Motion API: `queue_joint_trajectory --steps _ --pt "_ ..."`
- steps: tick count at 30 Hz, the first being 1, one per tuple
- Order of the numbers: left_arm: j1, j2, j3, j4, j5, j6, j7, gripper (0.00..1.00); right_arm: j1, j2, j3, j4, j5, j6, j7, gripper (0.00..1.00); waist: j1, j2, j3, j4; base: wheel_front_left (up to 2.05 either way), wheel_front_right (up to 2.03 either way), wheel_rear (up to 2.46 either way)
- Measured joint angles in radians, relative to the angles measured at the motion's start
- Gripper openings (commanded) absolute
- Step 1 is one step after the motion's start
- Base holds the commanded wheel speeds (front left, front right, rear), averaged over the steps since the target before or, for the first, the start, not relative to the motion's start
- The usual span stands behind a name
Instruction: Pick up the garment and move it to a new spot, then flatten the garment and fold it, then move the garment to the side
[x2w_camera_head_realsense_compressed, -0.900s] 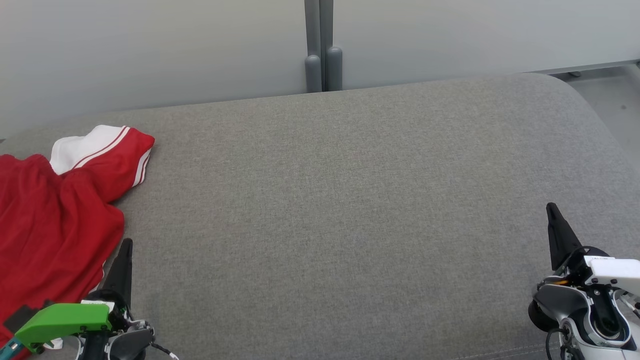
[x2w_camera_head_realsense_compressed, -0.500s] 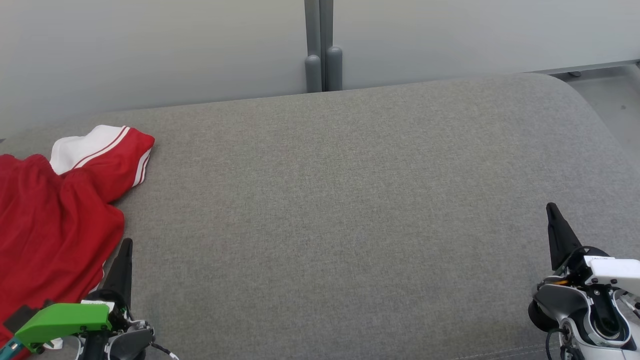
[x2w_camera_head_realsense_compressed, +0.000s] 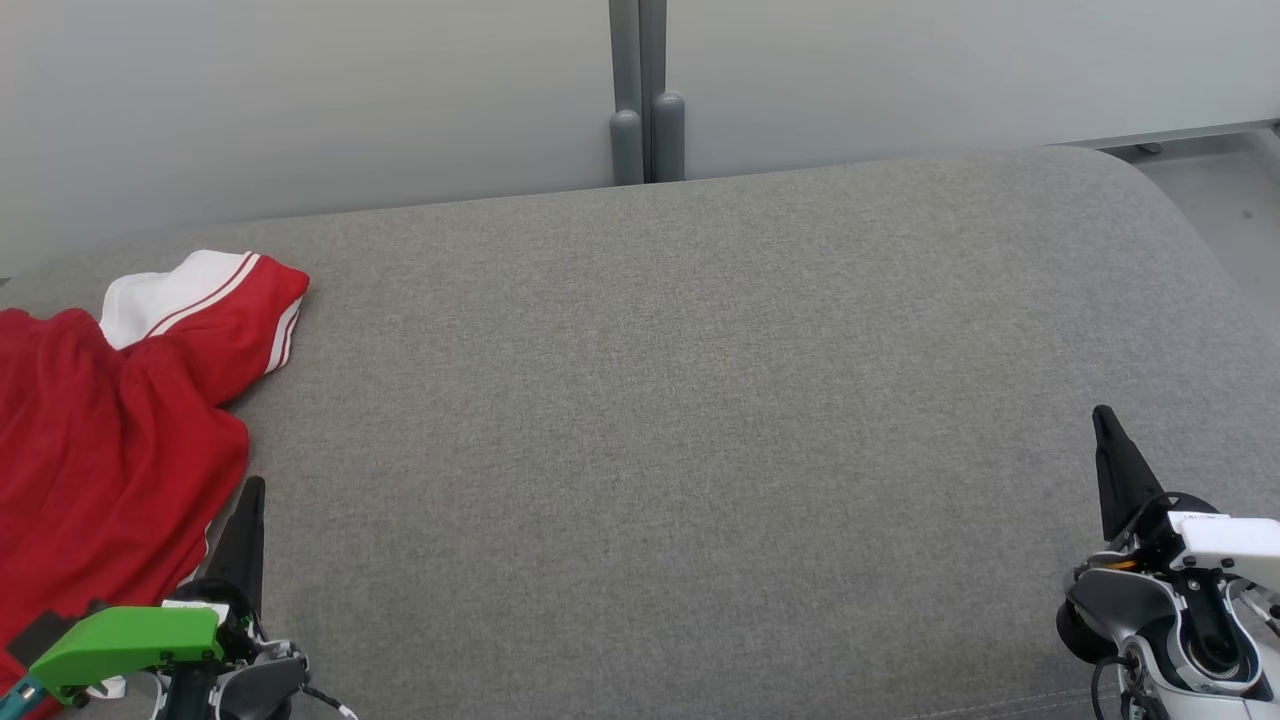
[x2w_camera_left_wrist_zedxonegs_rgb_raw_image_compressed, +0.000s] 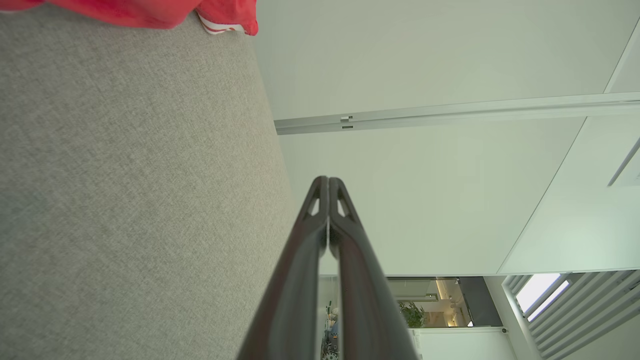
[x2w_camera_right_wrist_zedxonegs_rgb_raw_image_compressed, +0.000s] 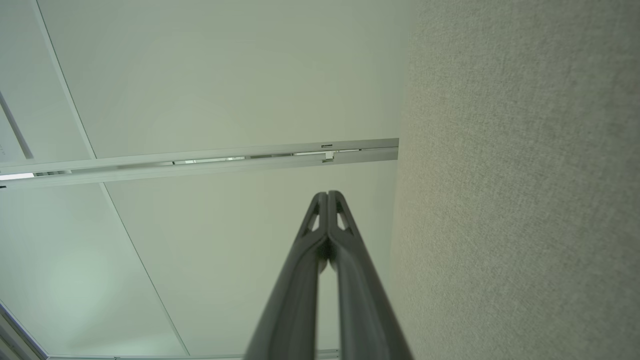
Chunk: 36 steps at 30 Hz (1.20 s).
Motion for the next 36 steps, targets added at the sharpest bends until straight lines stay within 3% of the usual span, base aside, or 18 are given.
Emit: queue_joint_trajectory --steps 36 --pt "0.000 0.000 0.000 0.000 0.000 0.000 0.000 0.00 0.000 0.000 -0.001 0.000 0.000 0.008 0.003 0.00 0.0000 0.0000 0.000 0.000 0.00 0.00 0.00"
